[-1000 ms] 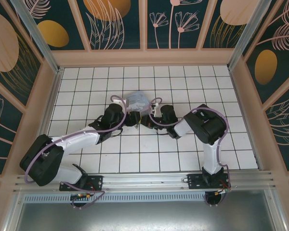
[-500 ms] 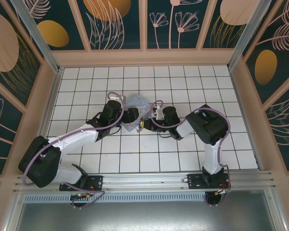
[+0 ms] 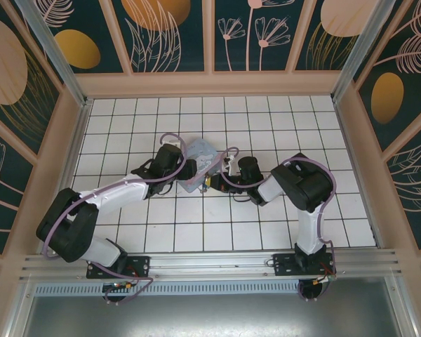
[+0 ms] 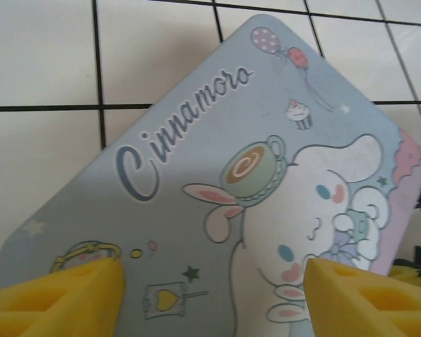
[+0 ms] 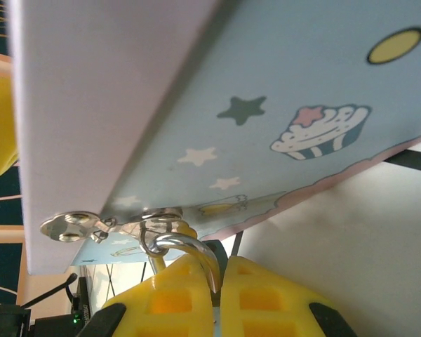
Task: Unlock the padlock with the key
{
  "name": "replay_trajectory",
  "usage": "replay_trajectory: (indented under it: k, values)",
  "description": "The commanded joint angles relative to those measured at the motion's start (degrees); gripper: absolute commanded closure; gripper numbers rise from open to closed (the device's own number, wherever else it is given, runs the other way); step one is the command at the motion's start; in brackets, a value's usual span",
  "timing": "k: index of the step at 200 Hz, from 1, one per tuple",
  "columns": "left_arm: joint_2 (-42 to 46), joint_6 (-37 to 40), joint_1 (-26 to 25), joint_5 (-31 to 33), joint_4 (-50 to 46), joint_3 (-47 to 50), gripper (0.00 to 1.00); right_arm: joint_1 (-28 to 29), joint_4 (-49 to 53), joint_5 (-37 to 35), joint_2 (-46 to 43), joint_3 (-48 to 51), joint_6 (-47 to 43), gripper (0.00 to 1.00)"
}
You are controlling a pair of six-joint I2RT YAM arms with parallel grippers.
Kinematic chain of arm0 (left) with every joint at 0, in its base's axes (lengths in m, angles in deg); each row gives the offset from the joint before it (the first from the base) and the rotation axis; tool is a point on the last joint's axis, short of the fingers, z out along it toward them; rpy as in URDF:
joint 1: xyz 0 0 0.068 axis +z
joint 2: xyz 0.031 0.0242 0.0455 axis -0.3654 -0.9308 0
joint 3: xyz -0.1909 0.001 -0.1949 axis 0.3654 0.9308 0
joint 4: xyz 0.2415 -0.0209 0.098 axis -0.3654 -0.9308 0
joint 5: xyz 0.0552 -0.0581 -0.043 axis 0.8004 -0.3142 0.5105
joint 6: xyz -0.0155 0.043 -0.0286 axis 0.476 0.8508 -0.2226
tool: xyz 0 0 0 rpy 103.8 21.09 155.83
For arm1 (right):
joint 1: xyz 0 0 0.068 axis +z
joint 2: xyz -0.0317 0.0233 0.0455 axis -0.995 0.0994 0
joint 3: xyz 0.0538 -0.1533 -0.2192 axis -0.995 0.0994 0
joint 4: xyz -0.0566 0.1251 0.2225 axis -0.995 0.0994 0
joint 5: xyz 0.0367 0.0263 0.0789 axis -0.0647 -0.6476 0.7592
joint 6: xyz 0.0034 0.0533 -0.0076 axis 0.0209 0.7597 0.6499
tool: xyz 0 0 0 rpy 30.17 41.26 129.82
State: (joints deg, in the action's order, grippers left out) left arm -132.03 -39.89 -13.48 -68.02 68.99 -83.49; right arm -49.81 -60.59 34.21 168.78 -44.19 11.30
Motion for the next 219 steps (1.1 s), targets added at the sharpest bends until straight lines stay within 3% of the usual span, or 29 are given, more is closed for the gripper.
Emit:
replay_trajectory:
  k: [1,118,176,219]
  values:
    - [-1.26,4.02,0.2,4.72,-7.22,-1.53,0.32,-0.2,0.28,-0.49,-1.78,0.9,0.42,1.0]
    - [-10.57,8.74,-3.9,15.36,-16.26,-6.75,0.36,-0.6,5.48,-2.92,-4.22,-1.5,1.41,1.0]
    - [-13.32,8.83,-4.42,16.2,-16.88,-6.69,0.39,-2.26,-0.94,-4.8,-3.8,0.86,9.68,1.0]
    - [-13.41,8.78,-4.45,15.01,-16.01,-6.39,0.4,-2.05,-0.71,-4.66,-3.88,1.03,9.31,1.0]
